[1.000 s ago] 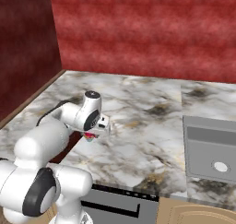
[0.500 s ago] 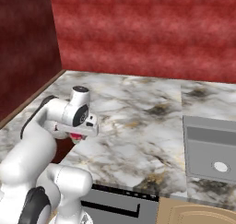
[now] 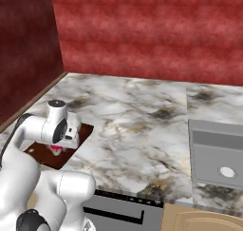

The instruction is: Place the bowl with cake and the cupcake onto the tray.

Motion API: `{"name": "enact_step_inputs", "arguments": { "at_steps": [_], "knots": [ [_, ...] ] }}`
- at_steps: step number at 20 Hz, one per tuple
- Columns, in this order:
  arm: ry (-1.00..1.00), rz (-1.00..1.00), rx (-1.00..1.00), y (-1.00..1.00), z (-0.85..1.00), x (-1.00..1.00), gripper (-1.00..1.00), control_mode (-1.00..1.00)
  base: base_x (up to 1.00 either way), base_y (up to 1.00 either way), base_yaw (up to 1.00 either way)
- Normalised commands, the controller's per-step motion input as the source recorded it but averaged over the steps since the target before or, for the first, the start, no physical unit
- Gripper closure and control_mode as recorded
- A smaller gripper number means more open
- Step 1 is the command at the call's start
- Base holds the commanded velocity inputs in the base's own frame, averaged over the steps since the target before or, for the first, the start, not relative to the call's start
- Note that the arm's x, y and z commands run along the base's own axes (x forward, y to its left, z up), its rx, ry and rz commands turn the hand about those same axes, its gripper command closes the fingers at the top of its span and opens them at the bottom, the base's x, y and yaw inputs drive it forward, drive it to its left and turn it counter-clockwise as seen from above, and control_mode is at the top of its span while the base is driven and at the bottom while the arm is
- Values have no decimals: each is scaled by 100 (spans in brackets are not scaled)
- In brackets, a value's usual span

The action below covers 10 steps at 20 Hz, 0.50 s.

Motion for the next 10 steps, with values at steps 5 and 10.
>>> {"name": "enact_step_inputs", "arguments": {
  "at_steps": [5,10],
  "knots": [
    [-4,0,-3,49,-9,7,100,-100,0,0,0],
    [-4,0,-6,35,-13,12,100,-100,0,0,0]
  ]
}}
